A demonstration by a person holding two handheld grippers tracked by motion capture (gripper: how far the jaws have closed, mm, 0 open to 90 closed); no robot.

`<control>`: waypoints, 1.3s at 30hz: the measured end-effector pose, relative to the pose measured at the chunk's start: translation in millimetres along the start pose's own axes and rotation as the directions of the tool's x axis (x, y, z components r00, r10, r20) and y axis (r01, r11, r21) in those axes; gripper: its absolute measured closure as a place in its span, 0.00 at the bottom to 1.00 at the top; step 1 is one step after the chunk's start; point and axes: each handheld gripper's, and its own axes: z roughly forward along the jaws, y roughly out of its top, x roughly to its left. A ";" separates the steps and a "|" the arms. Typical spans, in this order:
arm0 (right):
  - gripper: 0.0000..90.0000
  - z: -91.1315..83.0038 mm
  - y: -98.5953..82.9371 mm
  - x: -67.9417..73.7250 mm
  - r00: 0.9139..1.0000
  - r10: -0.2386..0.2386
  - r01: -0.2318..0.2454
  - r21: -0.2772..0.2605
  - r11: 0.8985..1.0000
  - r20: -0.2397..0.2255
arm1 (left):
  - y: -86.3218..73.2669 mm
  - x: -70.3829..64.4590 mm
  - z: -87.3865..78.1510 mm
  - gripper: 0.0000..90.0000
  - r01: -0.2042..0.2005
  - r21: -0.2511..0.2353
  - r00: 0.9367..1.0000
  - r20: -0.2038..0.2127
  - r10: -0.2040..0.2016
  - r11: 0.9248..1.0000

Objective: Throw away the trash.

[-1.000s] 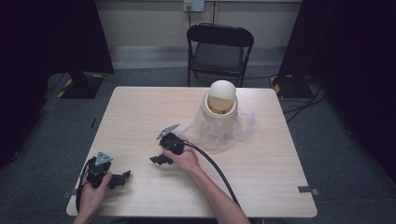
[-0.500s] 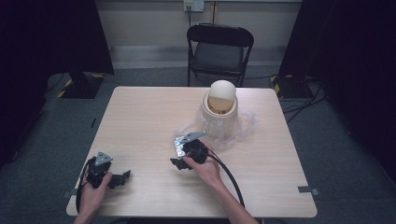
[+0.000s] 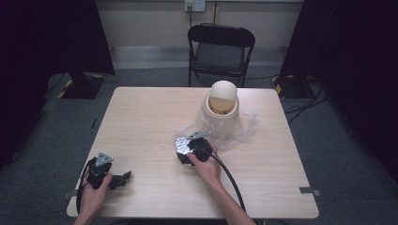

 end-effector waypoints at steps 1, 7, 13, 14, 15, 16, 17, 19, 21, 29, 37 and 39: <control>0.19 3.7 4.0 0.5 1.000 0.007 -0.007 0.004 1.000 -0.013 | 0.0 -0.1 0.0 0.00 0.001 0.000 1.000 0.000 -0.001 1.000; 0.19 14.6 11.2 7.9 0.999 -0.043 0.043 0.008 0.999 -0.032 | 0.0 0.0 0.0 0.00 0.000 0.000 1.000 0.000 0.000 1.000; 0.27 19.8 14.1 17.5 0.994 -0.113 0.113 0.028 0.993 -0.004 | -0.1 -0.1 0.0 0.00 0.001 0.000 1.000 0.000 -0.001 1.000; 0.28 19.6 13.7 18.9 0.993 -0.122 0.122 0.033 0.992 0.005 | 0.0 -0.1 0.0 0.00 0.001 -0.001 1.000 0.000 -0.001 1.000; 0.28 19.4 13.6 19.0 0.993 -0.121 0.121 0.033 0.992 0.004 | 0.0 -0.1 0.0 0.00 0.001 0.000 1.000 0.000 -0.001 1.000; 0.31 18.9 13.5 19.1 0.993 -0.122 0.122 0.032 0.992 0.005 | -0.1 -0.1 0.0 0.00 0.001 0.000 1.000 0.000 -0.001 1.000; 0.31 18.9 13.5 19.1 0.993 -0.122 0.122 0.032 0.992 0.005 | 0.0 0.0 0.0 0.00 0.000 0.000 1.000 0.000 0.000 1.000; 0.38 16.9 12.9 18.2 0.993 -0.120 0.120 0.027 0.992 0.007 | 0.0 -0.1 0.0 0.00 0.000 0.000 1.000 0.000 0.000 1.000; 0.38 15.9 12.7 17.2 0.993 -0.120 0.120 0.028 0.992 0.002 | 0.0 -0.1 0.0 0.00 0.001 0.000 1.000 0.000 -0.001 1.000; 0.38 9.7 13.9 16.8 0.994 -0.105 0.105 0.007 0.994 -0.013 | 0.0 -0.1 0.0 0.00 0.001 0.000 1.000 0.000 -0.001 1.000; 0.38 -3.9 19.1 17.4 0.993 -0.107 0.106 -0.024 0.994 -0.058 | 0.0 -0.1 0.0 0.00 0.001 0.000 1.000 0.000 -0.001 1.000; 0.38 -8.8 20.4 15.6 0.992 -0.107 0.104 -0.036 0.994 -0.068 | 0.0 -0.1 0.0 0.00 0.001 0.000 1.000 0.000 -0.001 1.000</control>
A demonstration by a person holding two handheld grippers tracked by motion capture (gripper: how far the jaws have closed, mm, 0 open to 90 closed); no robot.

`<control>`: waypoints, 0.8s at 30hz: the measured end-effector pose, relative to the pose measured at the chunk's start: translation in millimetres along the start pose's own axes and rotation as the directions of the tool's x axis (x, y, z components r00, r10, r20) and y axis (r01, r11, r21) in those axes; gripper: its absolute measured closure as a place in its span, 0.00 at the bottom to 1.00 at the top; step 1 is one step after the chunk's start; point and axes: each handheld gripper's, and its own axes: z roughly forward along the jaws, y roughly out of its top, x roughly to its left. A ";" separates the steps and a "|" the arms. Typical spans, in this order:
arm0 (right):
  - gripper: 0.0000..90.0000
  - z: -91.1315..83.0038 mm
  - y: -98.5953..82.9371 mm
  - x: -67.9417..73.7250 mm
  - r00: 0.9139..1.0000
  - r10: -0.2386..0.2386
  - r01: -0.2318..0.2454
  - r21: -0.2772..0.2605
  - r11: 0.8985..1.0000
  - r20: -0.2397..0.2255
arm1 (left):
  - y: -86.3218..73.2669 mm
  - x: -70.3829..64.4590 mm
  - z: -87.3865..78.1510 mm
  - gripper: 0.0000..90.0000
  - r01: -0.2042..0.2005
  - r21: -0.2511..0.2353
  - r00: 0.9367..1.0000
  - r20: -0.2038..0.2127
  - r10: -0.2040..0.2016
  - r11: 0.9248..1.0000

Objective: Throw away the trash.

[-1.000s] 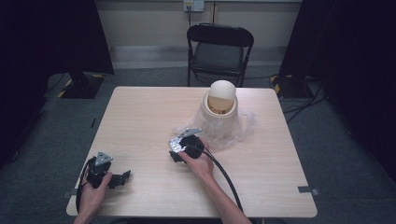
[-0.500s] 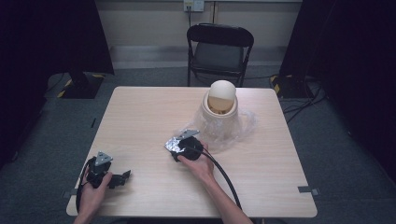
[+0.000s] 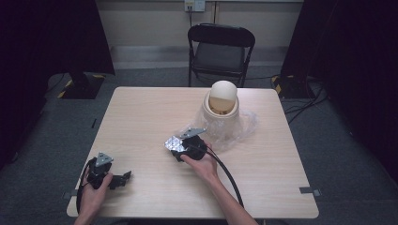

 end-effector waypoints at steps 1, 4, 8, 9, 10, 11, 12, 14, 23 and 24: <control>0.38 -2.6 0.7 -0.5 1.000 0.005 -0.005 -0.003 1.000 -0.004 | 0.0 0.0 0.0 0.00 0.000 0.000 1.000 0.000 0.000 1.000; 0.38 -8.4 1.9 -3.6 1.000 0.009 -0.009 -0.016 1.000 -0.008 | 0.0 0.0 0.0 0.00 -0.001 0.000 1.000 0.000 0.001 1.000; 0.38 -16.5 1.7 -7.1 1.000 0.021 -0.021 -0.024 0.999 -0.011 | 0.0 0.0 0.0 0.00 0.000 0.000 1.000 0.000 0.000 1.000; 0.38 -18.5 1.8 -7.1 1.000 0.023 -0.023 -0.027 0.999 -0.012 | 0.0 0.0 0.0 0.00 0.000 0.000 1.000 0.000 0.000 1.000; 0.38 -21.0 2.0 -7.2 1.000 0.022 -0.022 -0.032 0.999 -0.013 | 0.0 0.0 0.0 0.00 0.000 0.000 1.000 0.000 0.000 1.000; 0.38 -22.6 2.4 -7.2 1.000 0.025 -0.026 -0.033 0.999 -0.017 | 0.0 0.0 0.0 0.00 0.000 0.000 1.000 0.000 0.000 1.000; 0.38 -24.5 3.0 -7.4 0.999 0.029 -0.030 -0.037 0.999 -0.020 | 0.0 0.0 0.0 0.00 0.000 0.000 1.000 0.000 0.000 1.000; 0.38 -28.6 4.4 -7.6 0.999 0.029 -0.030 -0.044 0.999 -0.024 | 0.0 0.0 0.0 0.00 0.000 0.000 1.000 0.000 0.000 1.000; 0.38 -46.3 11.1 -9.9 0.999 0.029 -0.030 -0.062 0.998 -0.026 | 0.0 0.1 0.0 0.00 -0.001 0.000 1.000 0.000 0.001 1.000; 0.38 -49.6 12.3 -10.4 0.999 0.037 -0.039 -0.066 0.997 -0.028 | 0.0 0.1 0.0 0.00 -0.001 0.000 1.000 0.000 0.001 1.000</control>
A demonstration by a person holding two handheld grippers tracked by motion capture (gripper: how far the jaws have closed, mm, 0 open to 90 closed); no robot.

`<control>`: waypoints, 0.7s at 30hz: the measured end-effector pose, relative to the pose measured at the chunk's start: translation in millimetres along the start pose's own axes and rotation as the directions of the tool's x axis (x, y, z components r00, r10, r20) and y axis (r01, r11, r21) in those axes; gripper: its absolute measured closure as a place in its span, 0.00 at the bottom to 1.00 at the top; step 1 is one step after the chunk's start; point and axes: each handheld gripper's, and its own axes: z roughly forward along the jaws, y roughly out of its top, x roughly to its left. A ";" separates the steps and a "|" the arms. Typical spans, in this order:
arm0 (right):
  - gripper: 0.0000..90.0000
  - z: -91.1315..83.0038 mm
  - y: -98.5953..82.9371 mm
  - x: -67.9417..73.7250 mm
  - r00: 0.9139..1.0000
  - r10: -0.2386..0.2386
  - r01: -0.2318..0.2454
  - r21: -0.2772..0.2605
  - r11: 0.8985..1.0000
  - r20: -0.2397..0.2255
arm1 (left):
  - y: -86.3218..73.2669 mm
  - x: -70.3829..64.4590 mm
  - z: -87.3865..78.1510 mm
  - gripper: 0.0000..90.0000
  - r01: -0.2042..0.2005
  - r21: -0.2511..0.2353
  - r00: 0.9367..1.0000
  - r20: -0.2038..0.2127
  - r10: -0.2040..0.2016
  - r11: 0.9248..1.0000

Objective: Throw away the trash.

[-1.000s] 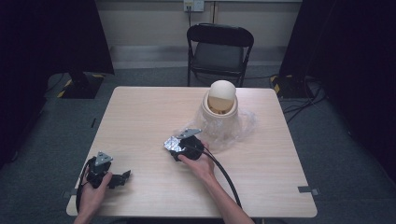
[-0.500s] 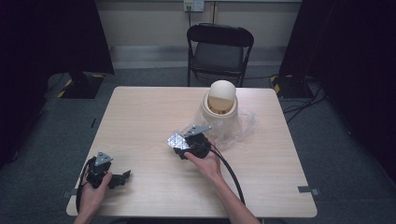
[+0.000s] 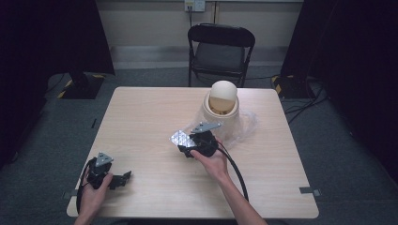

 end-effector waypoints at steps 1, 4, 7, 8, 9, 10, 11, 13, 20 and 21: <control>0.38 -2.8 1.1 -0.4 1.000 -0.001 0.001 -0.006 1.000 -0.002 | 0.0 0.0 0.0 0.00 0.000 0.000 1.000 0.000 0.000 1.000; 0.38 -10.3 4.0 -1.6 1.000 0.002 -0.002 -0.018 1.000 0.000 | 0.0 0.0 0.0 0.00 0.000 0.000 1.000 0.000 0.000 1.000; 0.38 -15.9 6.5 -3.2 1.000 -0.002 0.002 -0.022 1.000 0.004 | 0.0 -0.1 0.0 0.00 0.001 0.000 1.000 0.000 -0.001 1.000; 0.38 -17.7 6.8 -3.9 1.000 0.000 0.000 -0.024 1.000 0.005 | 0.0 -0.1 0.0 0.00 0.001 0.000 1.000 0.000 -0.001 1.000; 0.38 -18.9 6.9 -4.8 1.000 0.001 0.000 -0.028 1.000 0.007 | 0.0 0.0 0.0 0.00 0.000 0.000 1.000 0.000 0.000 1.000; 0.38 -21.0 6.9 -6.2 1.000 0.007 -0.006 -0.031 0.999 0.004 | 0.0 -0.1 0.0 0.00 0.001 0.000 1.000 0.000 -0.001 1.000; 0.38 -23.2 6.7 -7.4 1.000 0.010 -0.010 -0.033 0.999 0.006 | 0.0 -0.1 0.0 0.00 0.001 -0.001 1.000 0.000 -0.001 1.000; 0.38 -26.1 6.7 -9.1 1.000 0.010 -0.010 -0.036 0.999 0.006 | 0.0 0.0 0.0 0.00 0.001 0.000 1.000 0.000 -0.001 1.000; 0.38 -40.4 10.3 -16.7 1.000 0.025 -0.024 -0.058 0.998 0.018 | 0.0 0.0 0.0 0.00 0.000 0.000 1.000 0.000 0.000 1.000; 0.38 -42.2 10.6 -17.9 0.999 0.028 -0.027 -0.058 0.998 0.021 | 0.0 0.0 0.0 0.00 0.001 0.000 1.000 0.000 -0.001 1.000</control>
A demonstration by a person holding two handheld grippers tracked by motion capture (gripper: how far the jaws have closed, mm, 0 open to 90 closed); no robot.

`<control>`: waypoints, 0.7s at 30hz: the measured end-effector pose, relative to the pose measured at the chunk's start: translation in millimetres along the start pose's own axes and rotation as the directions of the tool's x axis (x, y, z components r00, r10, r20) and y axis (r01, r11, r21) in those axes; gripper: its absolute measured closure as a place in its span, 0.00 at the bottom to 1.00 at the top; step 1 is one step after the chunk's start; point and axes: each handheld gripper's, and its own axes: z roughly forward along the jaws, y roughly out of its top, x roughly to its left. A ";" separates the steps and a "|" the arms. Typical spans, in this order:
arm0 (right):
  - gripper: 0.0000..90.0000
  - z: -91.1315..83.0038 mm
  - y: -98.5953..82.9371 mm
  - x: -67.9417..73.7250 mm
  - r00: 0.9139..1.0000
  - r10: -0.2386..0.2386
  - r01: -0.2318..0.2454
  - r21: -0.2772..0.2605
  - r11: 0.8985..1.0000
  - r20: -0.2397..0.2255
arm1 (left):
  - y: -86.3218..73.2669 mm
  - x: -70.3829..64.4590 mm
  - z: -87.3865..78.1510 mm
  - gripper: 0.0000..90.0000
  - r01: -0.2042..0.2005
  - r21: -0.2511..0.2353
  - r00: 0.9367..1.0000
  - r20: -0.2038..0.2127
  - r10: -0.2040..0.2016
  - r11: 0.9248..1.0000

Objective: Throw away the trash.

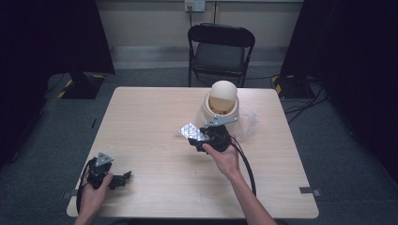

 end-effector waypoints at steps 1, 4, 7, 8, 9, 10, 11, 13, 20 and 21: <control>0.38 -2.3 0.7 -2.0 1.000 0.002 -0.002 -0.004 1.000 0.006 | 0.0 0.0 0.0 0.00 0.000 0.000 1.000 0.000 0.000 1.000; 0.38 -8.9 2.0 -6.6 1.000 0.011 -0.010 -0.007 1.000 0.017 | 0.0 0.0 0.0 0.00 0.000 0.000 1.000 0.000 0.000 1.000; 0.38 -14.1 3.3 -9.2 0.999 0.015 -0.015 -0.010 1.000 0.031 | 0.0 0.0 0.0 0.00 0.000 0.000 1.000 0.000 0.000 1.000; 0.38 -16.1 3.7 -10.1 0.999 0.014 -0.014 -0.011 1.000 0.035 | 0.0 0.1 0.0 0.00 -0.001 0.000 1.000 0.000 0.001 1.000; 0.38 -17.9 4.2 -11.0 0.999 0.015 -0.014 -0.013 1.000 0.038 | 0.0 0.0 0.0 0.00 -0.001 0.000 1.000 0.000 0.001 1.000; 0.38 -21.5 4.9 -12.9 0.999 0.017 -0.017 -0.018 1.000 0.045 | 0.0 0.0 0.0 0.00 0.000 0.000 1.000 0.000 0.000 1.000; 0.38 -21.5 4.9 -12.9 0.999 0.017 -0.017 -0.018 1.000 0.045 | 0.0 0.0 0.0 0.00 0.000 0.000 1.000 0.000 0.000 1.000; 0.38 -24.8 5.5 -14.8 0.998 0.023 -0.022 -0.023 0.999 0.052 | 0.0 0.0 0.0 0.00 0.000 0.000 1.000 0.000 0.000 1.000; 0.38 -38.2 8.6 -23.7 0.996 0.040 -0.036 -0.052 0.998 0.084 | 0.0 0.0 0.0 0.00 -0.001 0.000 1.000 0.000 0.001 1.000; 0.38 -39.2 8.9 -24.9 0.995 0.042 -0.037 -0.052 0.998 0.087 | 0.0 0.0 0.0 0.00 0.000 0.000 1.000 0.000 0.000 1.000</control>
